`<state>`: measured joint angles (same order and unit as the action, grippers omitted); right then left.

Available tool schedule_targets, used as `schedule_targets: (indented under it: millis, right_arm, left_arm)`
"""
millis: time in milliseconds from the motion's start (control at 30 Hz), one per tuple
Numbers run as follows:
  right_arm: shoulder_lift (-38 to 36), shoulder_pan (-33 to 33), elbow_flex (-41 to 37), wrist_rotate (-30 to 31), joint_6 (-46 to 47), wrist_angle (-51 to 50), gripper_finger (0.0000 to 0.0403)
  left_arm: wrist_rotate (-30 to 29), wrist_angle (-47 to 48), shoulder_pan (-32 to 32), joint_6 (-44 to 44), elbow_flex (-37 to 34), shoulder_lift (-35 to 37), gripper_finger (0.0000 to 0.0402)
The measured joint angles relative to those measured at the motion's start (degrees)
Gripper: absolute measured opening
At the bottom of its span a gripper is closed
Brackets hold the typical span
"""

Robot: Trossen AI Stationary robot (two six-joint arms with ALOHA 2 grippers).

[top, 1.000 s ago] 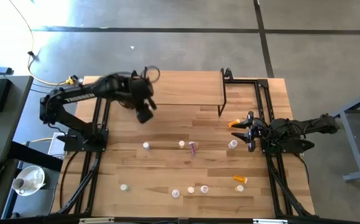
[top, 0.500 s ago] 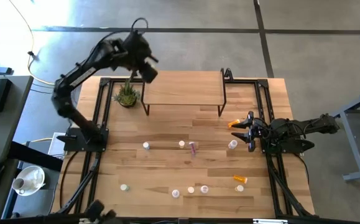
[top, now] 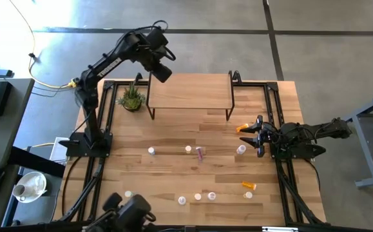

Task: Pick and place medicine bottles onto shelf by color
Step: Put the top left yellow pill bottle on the shelf

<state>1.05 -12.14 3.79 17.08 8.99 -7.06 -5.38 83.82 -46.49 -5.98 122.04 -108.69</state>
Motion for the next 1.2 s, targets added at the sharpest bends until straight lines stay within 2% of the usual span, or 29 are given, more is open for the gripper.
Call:
schedule_targets:
  millis: [533, 1200]
  right_arm:
    - [0.0, 0.0, 0.0, 0.0, 0.0, 0.0, 0.0172]
    - [0.0, 0.0, 0.0, 0.0, 0.0, 0.0, 0.0172]
  left_arm:
    - [-1.5, 2.5, 0.4, -1.1, 0.0, -6.8, 0.0113]
    - [-5.8, 3.2, 2.4, -4.1, -1.2, -6.9, 0.0113]
